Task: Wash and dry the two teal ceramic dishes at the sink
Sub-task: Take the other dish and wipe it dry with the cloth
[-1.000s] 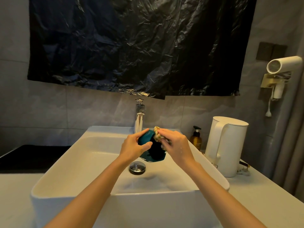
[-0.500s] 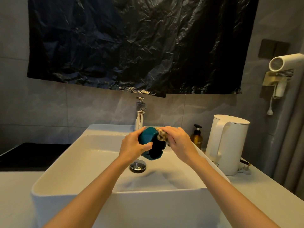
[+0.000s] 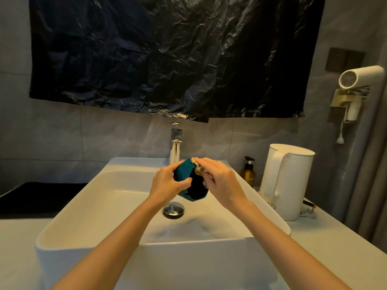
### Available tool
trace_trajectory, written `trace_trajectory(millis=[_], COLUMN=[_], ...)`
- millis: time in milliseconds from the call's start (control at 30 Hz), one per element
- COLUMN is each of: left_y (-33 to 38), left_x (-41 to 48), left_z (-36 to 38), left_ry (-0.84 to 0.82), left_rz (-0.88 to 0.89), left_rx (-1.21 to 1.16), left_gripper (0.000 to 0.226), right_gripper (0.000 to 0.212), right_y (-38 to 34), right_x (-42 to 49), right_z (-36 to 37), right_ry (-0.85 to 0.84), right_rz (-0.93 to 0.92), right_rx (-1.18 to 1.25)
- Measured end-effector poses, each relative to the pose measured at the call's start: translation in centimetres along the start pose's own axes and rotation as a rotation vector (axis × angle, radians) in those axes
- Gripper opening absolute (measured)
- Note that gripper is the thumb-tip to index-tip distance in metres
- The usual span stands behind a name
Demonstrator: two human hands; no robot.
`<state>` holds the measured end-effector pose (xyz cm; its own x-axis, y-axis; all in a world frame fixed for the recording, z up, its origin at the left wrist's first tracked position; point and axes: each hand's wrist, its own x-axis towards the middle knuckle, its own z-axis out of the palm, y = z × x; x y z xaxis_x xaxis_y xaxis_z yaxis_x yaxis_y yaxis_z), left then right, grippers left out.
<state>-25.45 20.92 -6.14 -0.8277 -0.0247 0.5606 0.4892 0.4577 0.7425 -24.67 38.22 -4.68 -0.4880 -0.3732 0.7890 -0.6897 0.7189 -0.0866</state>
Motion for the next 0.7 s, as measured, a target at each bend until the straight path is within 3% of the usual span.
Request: trace_trajectory(millis=[67,133,267,367,533,633,700], left_y=[0.0,0.0,0.2,0.3,0.2,0.3,0.2], left_x=[0.1,0.2,0.4,0.5,0.3,0.4,0.6], left_z=[0.0,-0.1,-0.4,-0.6,-0.3,-0.5,-0.9], left_ry=[-0.008,0.003,0.109,0.136,0.044,0.108,0.141], left_rz=[-0.007,-0.024,-0.043,-0.042,-0.045,-0.098,-0.114], left_rx=[-0.03,-0.065,-0.135,-0.152,-0.14,-0.208,-0.208], left_gripper=[0.053,0.052,0.052,0.056,0.054,0.043,0.043], right_gripper=[0.04,0.039,0.024,0.021,0.033,0.034,0.035], right_y=[0.1,0.1,0.0,-0.4,-0.8,-0.5,-0.5], right_x=[0.1,0.1,-0.3,-0.3,0.8,-0.2,-1.0], right_z=[-0.1,-0.2,0.4,0.8,-0.1,0.0,0.1], right_ry=[0.047,0.092,-0.024,-0.056,0.167,0.092,-0.053], right_rz=[0.069,0.267,0.565,0.626,0.446,0.176,0.054], right_rx=[0.011,0.044,0.127,0.223,0.056,-0.017,-0.005])
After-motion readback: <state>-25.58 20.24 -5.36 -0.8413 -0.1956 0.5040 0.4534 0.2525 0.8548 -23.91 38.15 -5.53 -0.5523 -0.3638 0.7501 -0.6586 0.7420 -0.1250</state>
